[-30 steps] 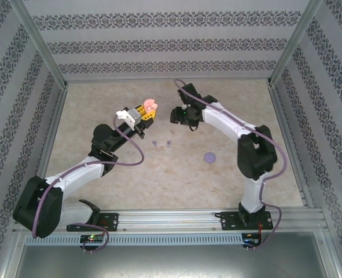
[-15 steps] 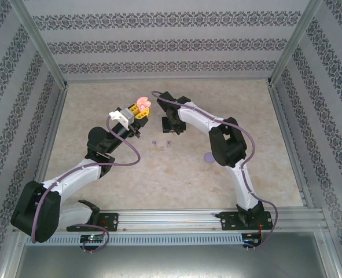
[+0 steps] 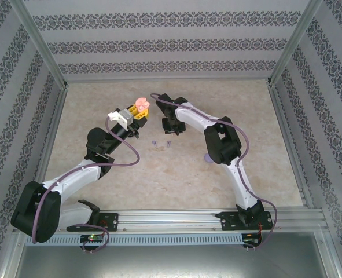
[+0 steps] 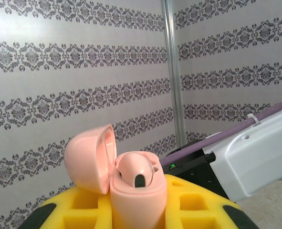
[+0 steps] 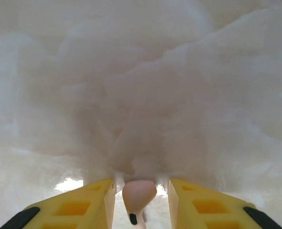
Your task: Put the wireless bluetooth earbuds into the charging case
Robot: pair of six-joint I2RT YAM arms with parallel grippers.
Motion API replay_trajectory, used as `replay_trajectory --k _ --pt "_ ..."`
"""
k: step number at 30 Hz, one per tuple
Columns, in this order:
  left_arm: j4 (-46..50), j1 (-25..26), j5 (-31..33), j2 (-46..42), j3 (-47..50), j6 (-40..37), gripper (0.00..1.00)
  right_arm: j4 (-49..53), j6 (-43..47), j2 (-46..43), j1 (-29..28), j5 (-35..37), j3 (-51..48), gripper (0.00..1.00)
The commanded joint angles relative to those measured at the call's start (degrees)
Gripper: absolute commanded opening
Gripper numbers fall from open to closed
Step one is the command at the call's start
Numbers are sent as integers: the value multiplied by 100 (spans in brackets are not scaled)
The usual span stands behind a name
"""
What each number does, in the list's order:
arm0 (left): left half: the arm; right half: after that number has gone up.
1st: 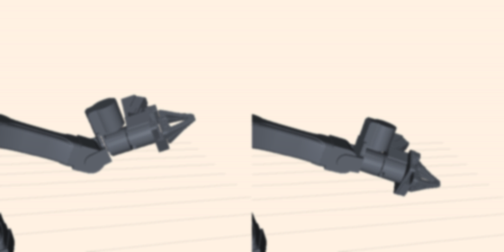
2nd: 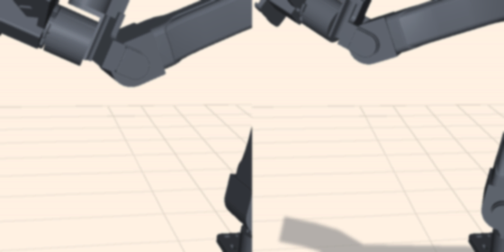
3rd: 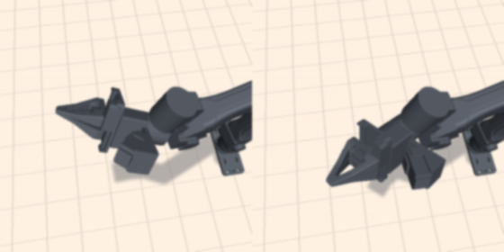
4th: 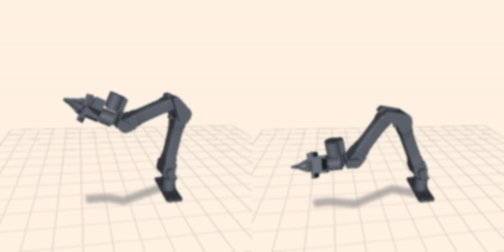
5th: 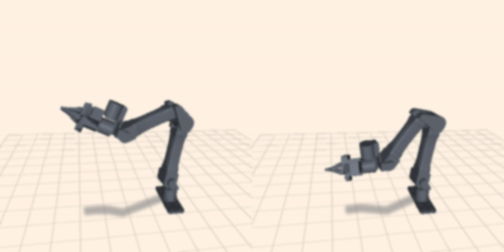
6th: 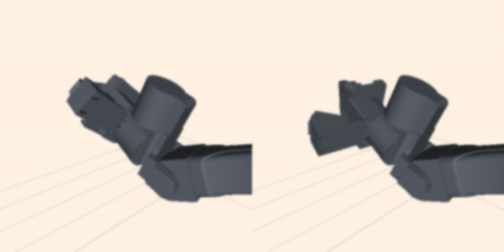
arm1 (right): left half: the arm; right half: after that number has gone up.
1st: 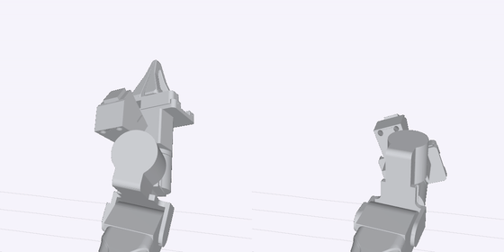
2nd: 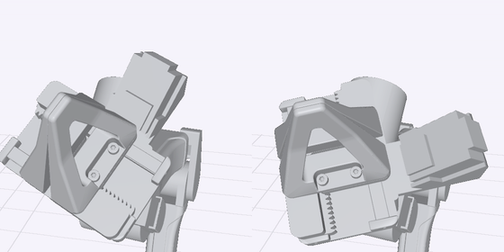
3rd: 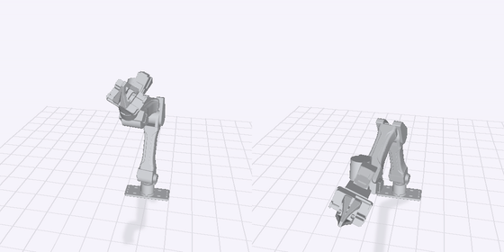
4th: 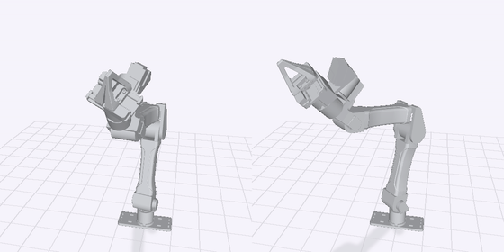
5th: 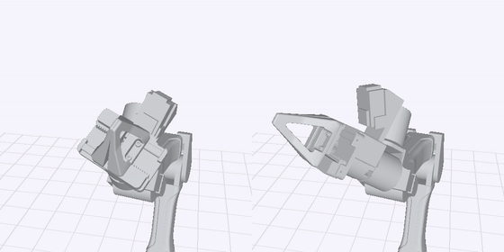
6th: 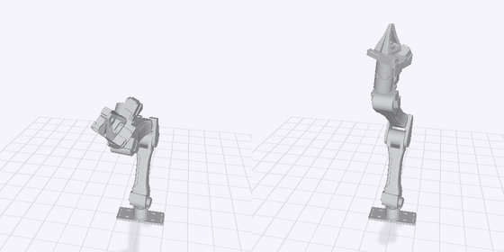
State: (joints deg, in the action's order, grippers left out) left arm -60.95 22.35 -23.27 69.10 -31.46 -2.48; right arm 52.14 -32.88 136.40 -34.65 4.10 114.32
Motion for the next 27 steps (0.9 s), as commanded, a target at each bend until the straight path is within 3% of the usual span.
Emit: replay_trajectory --k 1,16,27 --pt "-444 -81 -18 -41 42 134 0 153 -71 150 -21 149 186 34" --pt "-336 -85 -118 -2 -20 187 0 -1 -62 10 7 109 -15 20" --pt "71 -89 -289 -243 -166 125 0 -556 -54 -1291 69 232 -856 19"
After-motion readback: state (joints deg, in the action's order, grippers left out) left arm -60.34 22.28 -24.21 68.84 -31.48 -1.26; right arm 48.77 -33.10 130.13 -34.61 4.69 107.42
